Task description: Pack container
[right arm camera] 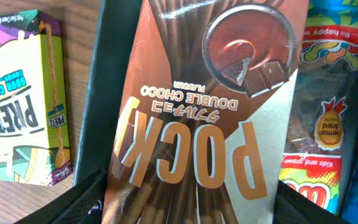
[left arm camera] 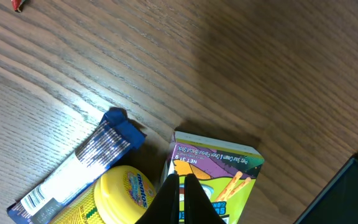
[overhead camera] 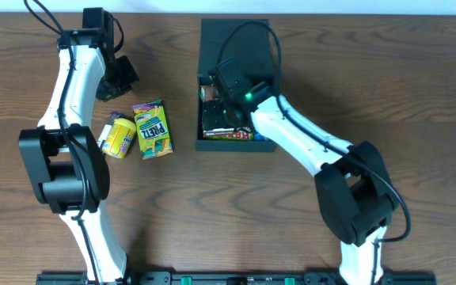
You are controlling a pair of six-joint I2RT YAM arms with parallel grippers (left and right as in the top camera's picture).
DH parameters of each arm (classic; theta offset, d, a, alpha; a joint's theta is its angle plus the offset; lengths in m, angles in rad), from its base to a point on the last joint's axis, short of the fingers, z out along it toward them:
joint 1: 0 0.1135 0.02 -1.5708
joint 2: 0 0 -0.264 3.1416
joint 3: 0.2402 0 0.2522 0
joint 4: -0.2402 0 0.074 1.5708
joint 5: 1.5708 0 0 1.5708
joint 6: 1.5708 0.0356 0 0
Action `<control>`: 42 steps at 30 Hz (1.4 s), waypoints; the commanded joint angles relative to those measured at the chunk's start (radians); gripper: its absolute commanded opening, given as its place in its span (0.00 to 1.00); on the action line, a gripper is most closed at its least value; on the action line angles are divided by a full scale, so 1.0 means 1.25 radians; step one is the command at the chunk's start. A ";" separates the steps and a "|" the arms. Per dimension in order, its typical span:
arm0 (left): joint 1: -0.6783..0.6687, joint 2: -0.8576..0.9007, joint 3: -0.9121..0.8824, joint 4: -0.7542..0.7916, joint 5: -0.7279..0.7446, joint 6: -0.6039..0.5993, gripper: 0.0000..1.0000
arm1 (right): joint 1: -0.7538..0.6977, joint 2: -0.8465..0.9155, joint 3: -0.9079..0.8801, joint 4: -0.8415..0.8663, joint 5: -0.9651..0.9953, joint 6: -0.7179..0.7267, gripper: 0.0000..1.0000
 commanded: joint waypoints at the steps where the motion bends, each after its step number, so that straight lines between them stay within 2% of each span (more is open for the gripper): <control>1: 0.002 0.006 -0.002 0.000 0.002 0.012 0.06 | 0.017 0.005 0.017 0.001 0.005 -0.005 0.71; 4: 0.002 0.006 -0.002 -0.001 0.003 0.012 0.06 | 0.020 0.005 0.017 0.001 0.013 0.011 0.75; 21: 0.001 0.006 -0.002 -0.001 0.003 0.012 0.07 | 0.027 0.005 0.017 0.009 -0.065 0.028 0.79; 24: 0.001 0.006 -0.002 -0.001 0.002 0.012 0.07 | 0.027 0.005 0.017 0.009 -0.065 0.027 0.85; 27: 0.001 0.006 -0.002 -0.001 0.002 0.012 0.07 | 0.023 0.003 0.018 0.010 -0.064 0.008 0.90; 34: 0.001 0.006 -0.002 0.000 0.003 0.012 0.07 | 0.000 -0.022 0.051 0.002 -0.065 -0.039 0.91; 42: 0.001 0.006 -0.002 0.001 0.002 0.012 0.07 | -0.013 -0.054 0.064 0.002 -0.065 -0.069 0.99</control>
